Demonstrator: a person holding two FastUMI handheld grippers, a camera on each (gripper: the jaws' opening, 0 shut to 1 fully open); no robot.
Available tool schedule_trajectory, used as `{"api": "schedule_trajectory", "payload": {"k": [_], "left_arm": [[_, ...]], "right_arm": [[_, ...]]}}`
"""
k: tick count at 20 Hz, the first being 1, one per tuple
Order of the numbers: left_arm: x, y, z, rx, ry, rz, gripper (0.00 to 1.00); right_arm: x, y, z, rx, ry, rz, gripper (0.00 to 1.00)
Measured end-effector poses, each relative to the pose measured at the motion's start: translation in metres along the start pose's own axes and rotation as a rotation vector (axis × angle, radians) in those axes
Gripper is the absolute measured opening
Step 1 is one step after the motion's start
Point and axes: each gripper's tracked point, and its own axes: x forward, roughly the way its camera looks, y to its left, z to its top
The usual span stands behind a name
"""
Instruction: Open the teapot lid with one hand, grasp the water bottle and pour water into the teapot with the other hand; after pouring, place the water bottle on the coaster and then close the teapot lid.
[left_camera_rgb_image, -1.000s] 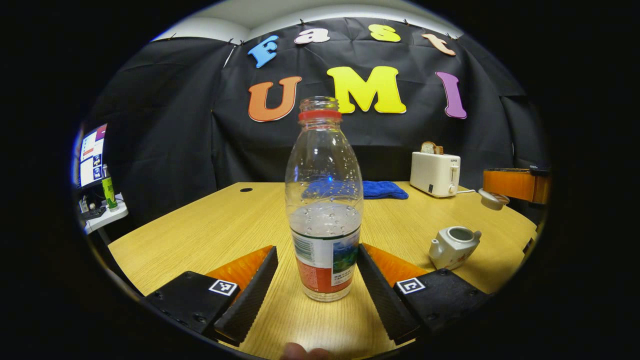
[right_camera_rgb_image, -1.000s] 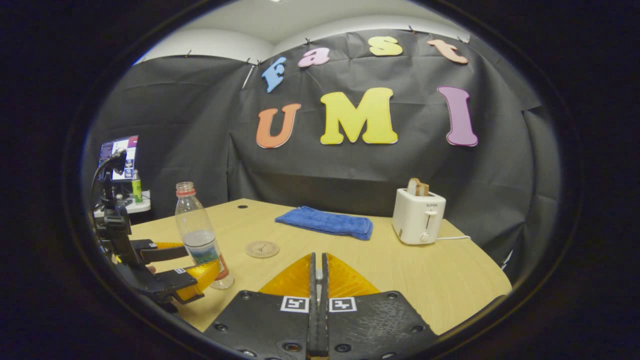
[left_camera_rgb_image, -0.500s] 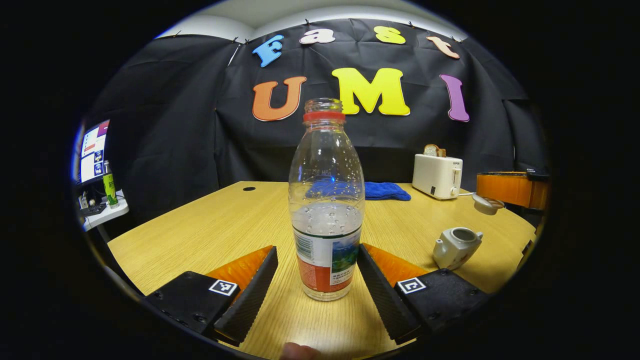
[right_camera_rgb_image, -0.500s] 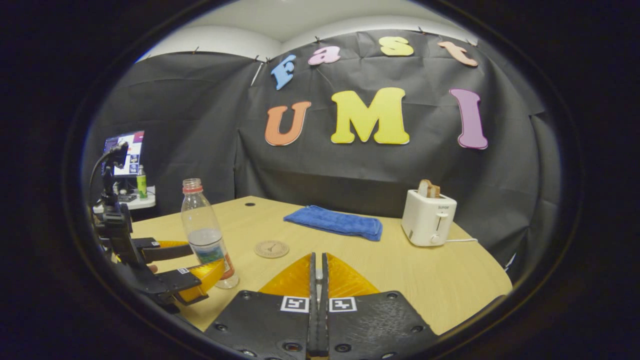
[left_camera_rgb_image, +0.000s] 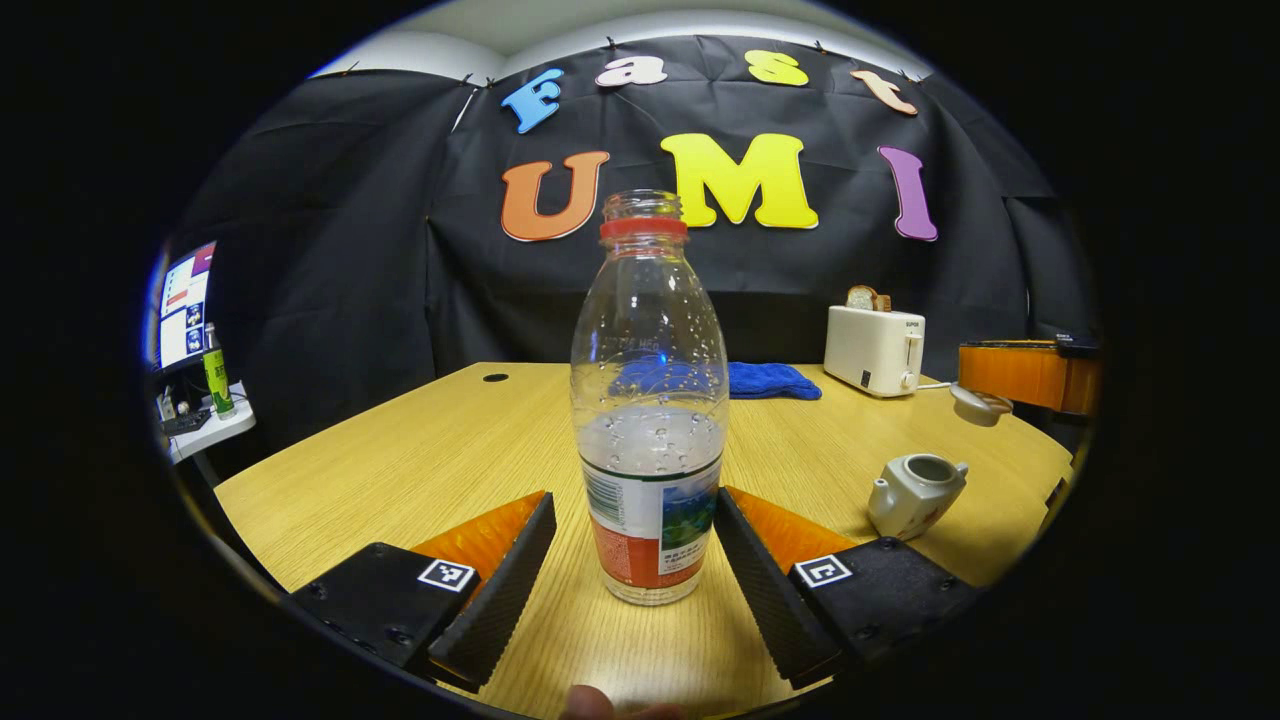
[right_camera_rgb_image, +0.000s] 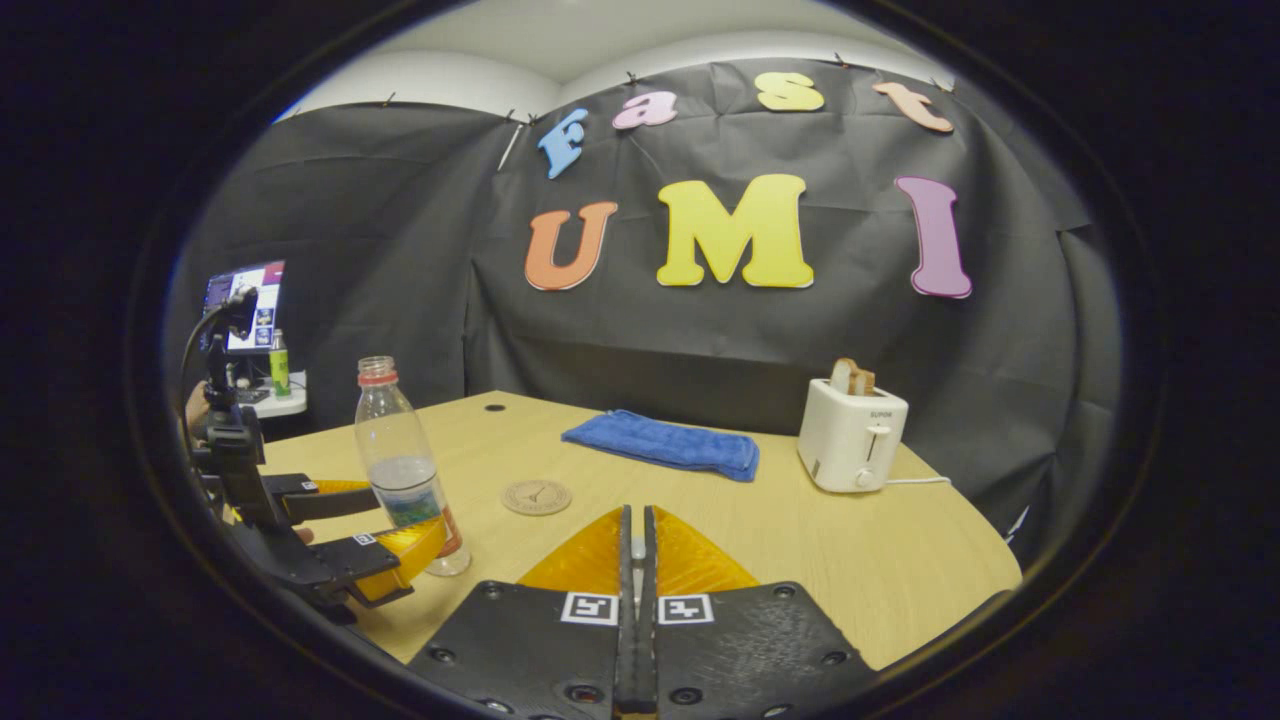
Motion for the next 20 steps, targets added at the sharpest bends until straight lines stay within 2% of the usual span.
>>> {"api": "schedule_trajectory", "payload": {"k": [9,13,17,20], "left_arm": [[0.002,-0.004,0.001,0.016,0.003,-0.017,0.99],[0.005,-0.004,0.003,0.037,0.007,-0.023,0.78],[0.005,0.005,0.009,0.123,0.038,0.011,0.75],[-0.002,0.018,0.032,0.249,0.0,0.064,0.74]], "right_arm": [[-0.002,-0.002,0.002,-0.007,-0.003,-0.003,0.0],[-0.003,-0.005,0.001,-0.005,-0.002,-0.006,0.0],[-0.005,-0.01,0.004,-0.001,-0.009,-0.008,0.0],[-0.009,-0.015,0.005,0.006,-0.01,-0.011,0.0]]}}
